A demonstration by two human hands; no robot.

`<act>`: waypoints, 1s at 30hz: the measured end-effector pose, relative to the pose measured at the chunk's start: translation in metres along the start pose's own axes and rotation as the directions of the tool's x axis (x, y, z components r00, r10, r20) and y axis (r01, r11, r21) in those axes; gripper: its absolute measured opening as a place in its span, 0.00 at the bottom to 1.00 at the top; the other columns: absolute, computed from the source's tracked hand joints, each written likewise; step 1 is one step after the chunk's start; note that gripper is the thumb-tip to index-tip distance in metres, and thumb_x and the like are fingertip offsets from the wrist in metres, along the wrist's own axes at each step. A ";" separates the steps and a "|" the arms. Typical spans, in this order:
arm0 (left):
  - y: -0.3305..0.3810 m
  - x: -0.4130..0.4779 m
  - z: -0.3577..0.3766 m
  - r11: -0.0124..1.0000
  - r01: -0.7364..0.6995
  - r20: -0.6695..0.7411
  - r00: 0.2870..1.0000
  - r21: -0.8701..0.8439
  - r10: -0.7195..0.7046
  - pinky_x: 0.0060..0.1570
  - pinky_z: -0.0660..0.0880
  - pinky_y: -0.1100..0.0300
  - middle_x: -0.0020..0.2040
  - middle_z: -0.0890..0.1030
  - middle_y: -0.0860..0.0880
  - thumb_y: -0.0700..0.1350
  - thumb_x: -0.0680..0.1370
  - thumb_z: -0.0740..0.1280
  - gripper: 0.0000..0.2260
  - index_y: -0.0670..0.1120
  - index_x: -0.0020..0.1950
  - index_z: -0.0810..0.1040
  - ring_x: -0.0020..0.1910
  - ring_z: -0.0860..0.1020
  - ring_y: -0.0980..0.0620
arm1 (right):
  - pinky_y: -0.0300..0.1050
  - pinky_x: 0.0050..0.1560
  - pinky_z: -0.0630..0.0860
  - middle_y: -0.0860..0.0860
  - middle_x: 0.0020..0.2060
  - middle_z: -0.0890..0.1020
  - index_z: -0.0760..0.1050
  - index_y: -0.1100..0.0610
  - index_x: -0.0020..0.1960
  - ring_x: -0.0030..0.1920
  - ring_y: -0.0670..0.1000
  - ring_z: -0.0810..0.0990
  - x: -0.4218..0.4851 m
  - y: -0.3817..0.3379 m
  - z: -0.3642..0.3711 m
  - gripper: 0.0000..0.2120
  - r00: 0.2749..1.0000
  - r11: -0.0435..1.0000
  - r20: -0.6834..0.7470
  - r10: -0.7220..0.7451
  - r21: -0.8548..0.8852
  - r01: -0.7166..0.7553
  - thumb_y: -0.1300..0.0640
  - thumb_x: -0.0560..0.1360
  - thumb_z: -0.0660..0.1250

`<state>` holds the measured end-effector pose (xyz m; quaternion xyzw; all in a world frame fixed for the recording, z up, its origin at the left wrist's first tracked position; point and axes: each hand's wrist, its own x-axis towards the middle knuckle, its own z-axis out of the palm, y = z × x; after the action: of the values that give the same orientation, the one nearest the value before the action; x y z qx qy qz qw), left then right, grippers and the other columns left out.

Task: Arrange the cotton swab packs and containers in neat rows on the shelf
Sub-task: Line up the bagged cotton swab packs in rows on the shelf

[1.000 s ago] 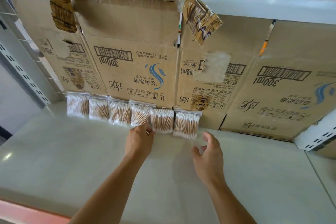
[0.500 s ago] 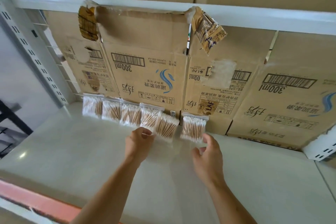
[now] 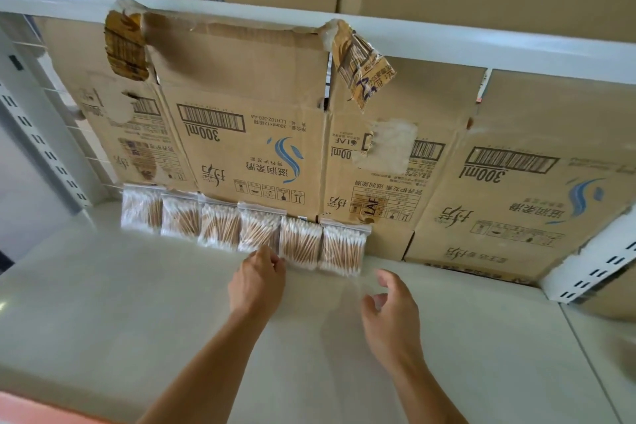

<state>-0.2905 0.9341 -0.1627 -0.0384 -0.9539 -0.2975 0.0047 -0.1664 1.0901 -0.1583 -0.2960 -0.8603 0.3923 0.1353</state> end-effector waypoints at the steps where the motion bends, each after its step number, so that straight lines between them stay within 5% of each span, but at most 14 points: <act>1: -0.001 0.000 -0.001 1.000 0.000 0.007 1.000 -0.004 0.000 0.36 0.69 0.58 0.46 0.79 0.48 0.49 0.79 0.62 0.05 0.48 0.47 0.73 0.39 0.73 0.48 | 0.34 0.52 0.67 0.50 0.65 0.74 0.68 0.55 0.70 0.54 0.45 0.73 0.000 0.001 -0.002 0.23 1.000 1.000 0.000 -0.001 -0.013 0.001 0.59 0.77 0.66; 7: -0.012 -0.014 -0.014 0.999 -0.036 0.076 0.996 -0.011 0.036 0.40 0.73 0.57 0.55 0.79 0.45 0.48 0.77 0.64 0.13 0.46 0.60 0.71 0.45 0.77 0.47 | 0.40 0.67 0.64 0.52 0.69 0.71 0.65 0.57 0.73 0.69 0.51 0.69 -0.014 -0.009 -0.010 0.24 0.999 0.996 0.018 0.040 -0.078 -0.039 0.58 0.77 0.64; 11: -0.016 -0.035 -0.028 0.976 -0.218 0.100 0.972 0.025 0.214 0.43 0.77 0.55 0.55 0.78 0.47 0.49 0.77 0.64 0.12 0.47 0.58 0.73 0.45 0.76 0.50 | 0.44 0.69 0.65 0.52 0.69 0.71 0.65 0.57 0.73 0.69 0.52 0.69 -0.039 -0.023 -0.010 0.25 0.999 0.990 -0.026 0.047 -0.132 -0.050 0.57 0.77 0.64; 16: -0.004 -0.073 -0.035 0.865 -0.497 0.219 0.854 0.070 0.473 0.60 0.69 0.53 0.63 0.75 0.49 0.52 0.78 0.61 0.18 0.49 0.67 0.70 0.61 0.73 0.49 | 0.53 0.67 0.68 0.52 0.68 0.71 0.64 0.55 0.73 0.68 0.56 0.67 -0.074 -0.020 -0.025 0.27 0.984 0.952 -0.133 0.118 -0.267 -0.150 0.54 0.75 0.64; 21: 0.012 -0.109 -0.031 0.762 -0.644 0.324 0.738 0.073 0.592 0.69 0.58 0.52 0.73 0.65 0.48 0.58 0.79 0.57 0.25 0.52 0.75 0.60 0.72 0.63 0.47 | 0.54 0.70 0.62 0.54 0.75 0.61 0.58 0.53 0.76 0.74 0.59 0.57 -0.117 -0.003 -0.050 0.30 0.935 0.898 -0.234 0.265 -0.294 -0.328 0.53 0.77 0.62; 30: 0.079 -0.163 0.016 0.639 -0.769 0.463 0.571 0.015 0.678 0.73 0.52 0.50 0.77 0.56 0.47 0.61 0.80 0.51 0.27 0.53 0.77 0.55 0.76 0.54 0.47 | 0.57 0.75 0.52 0.56 0.77 0.54 0.55 0.53 0.77 0.77 0.61 0.50 -0.153 0.053 -0.130 0.29 0.853 0.886 -0.379 0.358 -0.149 -0.438 0.51 0.79 0.60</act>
<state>-0.1222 0.9960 -0.1360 -0.4889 -0.8565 -0.1488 -0.0724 0.0364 1.1005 -0.1137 -0.5456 -0.7826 0.2524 0.1620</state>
